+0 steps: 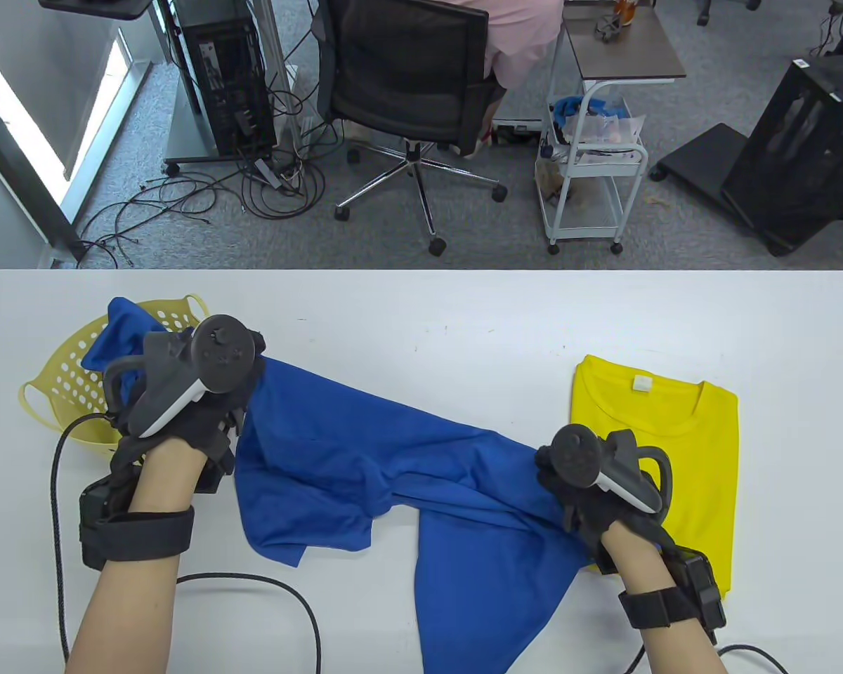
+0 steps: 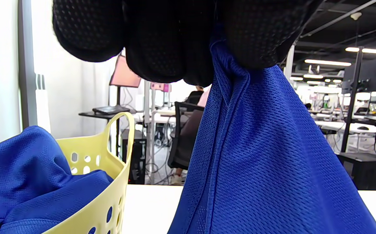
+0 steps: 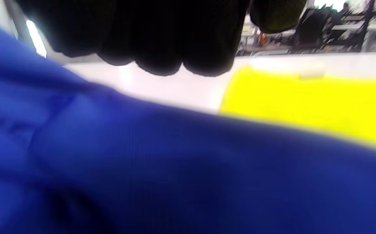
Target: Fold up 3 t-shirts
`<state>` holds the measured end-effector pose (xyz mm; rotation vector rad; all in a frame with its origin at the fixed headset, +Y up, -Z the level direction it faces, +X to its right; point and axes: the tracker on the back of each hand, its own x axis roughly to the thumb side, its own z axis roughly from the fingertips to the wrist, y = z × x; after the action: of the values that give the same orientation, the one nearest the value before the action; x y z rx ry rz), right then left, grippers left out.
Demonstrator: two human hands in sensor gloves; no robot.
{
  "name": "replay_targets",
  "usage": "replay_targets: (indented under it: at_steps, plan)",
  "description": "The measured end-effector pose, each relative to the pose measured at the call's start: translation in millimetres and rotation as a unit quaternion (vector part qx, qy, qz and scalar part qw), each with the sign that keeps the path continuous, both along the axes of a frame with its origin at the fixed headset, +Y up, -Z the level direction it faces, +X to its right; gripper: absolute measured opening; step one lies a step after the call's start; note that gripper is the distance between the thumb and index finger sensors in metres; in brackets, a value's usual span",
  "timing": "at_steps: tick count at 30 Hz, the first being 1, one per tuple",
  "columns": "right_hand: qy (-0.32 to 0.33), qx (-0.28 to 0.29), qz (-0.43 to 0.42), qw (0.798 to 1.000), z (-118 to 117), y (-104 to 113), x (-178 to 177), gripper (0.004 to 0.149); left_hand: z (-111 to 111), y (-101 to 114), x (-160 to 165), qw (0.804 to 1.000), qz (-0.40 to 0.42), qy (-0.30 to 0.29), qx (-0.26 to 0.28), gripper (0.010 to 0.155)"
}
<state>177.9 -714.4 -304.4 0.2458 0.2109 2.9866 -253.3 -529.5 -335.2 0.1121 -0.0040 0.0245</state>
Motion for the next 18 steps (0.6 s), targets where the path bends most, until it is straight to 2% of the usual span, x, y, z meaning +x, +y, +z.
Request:
replay_targets:
  at_steps: [4,8,14,18]
  plan:
    - [0.009,-0.030,0.026,0.999,8.6,-20.0,4.4,0.041,3.3,0.0,-0.8,1.000,0.000,0.002,0.000,0.043]
    - [0.014,-0.066,0.065,0.996,11.9,-39.1,3.7,0.054,6.2,-1.5,-1.5,1.000,-0.002,0.008,-0.004,0.043]
    - [0.030,-0.073,0.099,0.992,14.6,-42.7,-3.9,0.061,9.4,-5.6,-1.7,1.000,-0.007,0.013,-0.009,0.043]
    - [0.019,-0.045,0.107,0.993,13.8,-43.2,-5.1,0.051,10.5,-8.1,-4.5,1.000,-0.009,0.017,-0.013,0.043]
